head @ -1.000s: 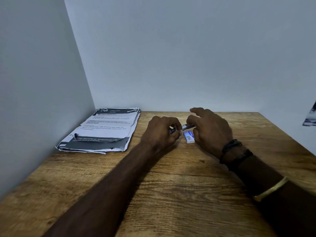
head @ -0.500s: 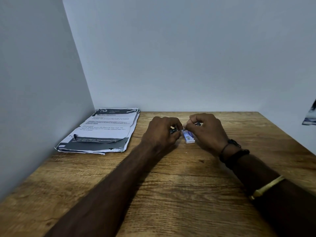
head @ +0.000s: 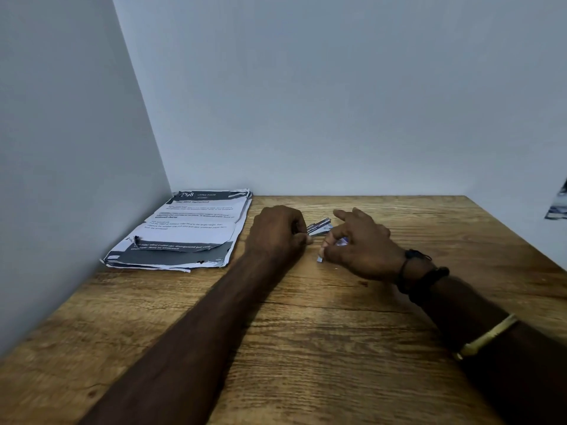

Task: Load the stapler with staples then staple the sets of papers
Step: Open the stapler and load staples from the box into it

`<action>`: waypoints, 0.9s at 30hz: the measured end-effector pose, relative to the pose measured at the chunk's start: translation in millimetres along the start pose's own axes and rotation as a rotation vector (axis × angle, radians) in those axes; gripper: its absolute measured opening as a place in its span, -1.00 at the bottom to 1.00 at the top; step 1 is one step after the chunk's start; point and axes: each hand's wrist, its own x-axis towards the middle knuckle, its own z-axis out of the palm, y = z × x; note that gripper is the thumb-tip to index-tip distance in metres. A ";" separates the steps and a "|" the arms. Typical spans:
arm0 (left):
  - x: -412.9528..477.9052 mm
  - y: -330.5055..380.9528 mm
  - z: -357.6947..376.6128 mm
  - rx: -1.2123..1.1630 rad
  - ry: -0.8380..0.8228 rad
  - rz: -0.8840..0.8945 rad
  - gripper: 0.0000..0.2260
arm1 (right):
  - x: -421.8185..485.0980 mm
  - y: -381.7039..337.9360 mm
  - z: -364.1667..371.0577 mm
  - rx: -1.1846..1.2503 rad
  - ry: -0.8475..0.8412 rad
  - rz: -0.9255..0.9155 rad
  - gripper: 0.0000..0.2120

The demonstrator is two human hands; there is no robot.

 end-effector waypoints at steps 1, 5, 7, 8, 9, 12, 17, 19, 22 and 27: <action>-0.1 -0.2 0.4 0.017 0.001 -0.013 -0.84 | 0.3 -0.4 1.0 -0.020 0.009 0.000 -0.90; 0.8 -1.2 0.5 0.084 -0.031 -0.036 -0.83 | 1.9 -0.2 1.8 -0.078 0.060 0.016 -0.95; 0.9 -0.4 -0.1 0.098 -0.047 -0.043 -0.83 | 3.6 0.4 0.5 -0.045 0.142 -0.002 -0.96; 0.8 0.1 -0.2 0.100 -0.047 -0.046 -0.83 | 4.5 1.4 -1.0 0.004 0.207 -0.008 -0.93; 0.9 0.7 -0.2 0.099 -0.044 -0.047 -0.84 | 5.4 2.7 -2.9 0.049 0.271 -0.008 -0.91; 1.1 1.3 0.4 0.092 -0.031 -0.049 -0.83 | 6.0 6.0 -2.9 0.028 0.336 0.026 -0.90; 1.6 0.6 2.5 0.095 -0.010 -0.012 -0.76 | 9.0 3.8 6.4 -0.157 0.254 0.065 -0.73; 1.8 -1.8 3.3 0.085 -0.004 -0.009 -0.72 | 10.4 4.3 4.3 -0.135 0.278 0.079 -0.77; 2.7 -3.4 1.8 0.045 0.014 -0.003 -0.68 | 7.4 8.4 -1.8 -0.103 0.334 0.091 -0.80; 2.5 12.8 -8.7 -0.238 0.287 0.045 -0.81 | 1.0 2.8 -15.1 0.006 0.497 -0.046 -0.81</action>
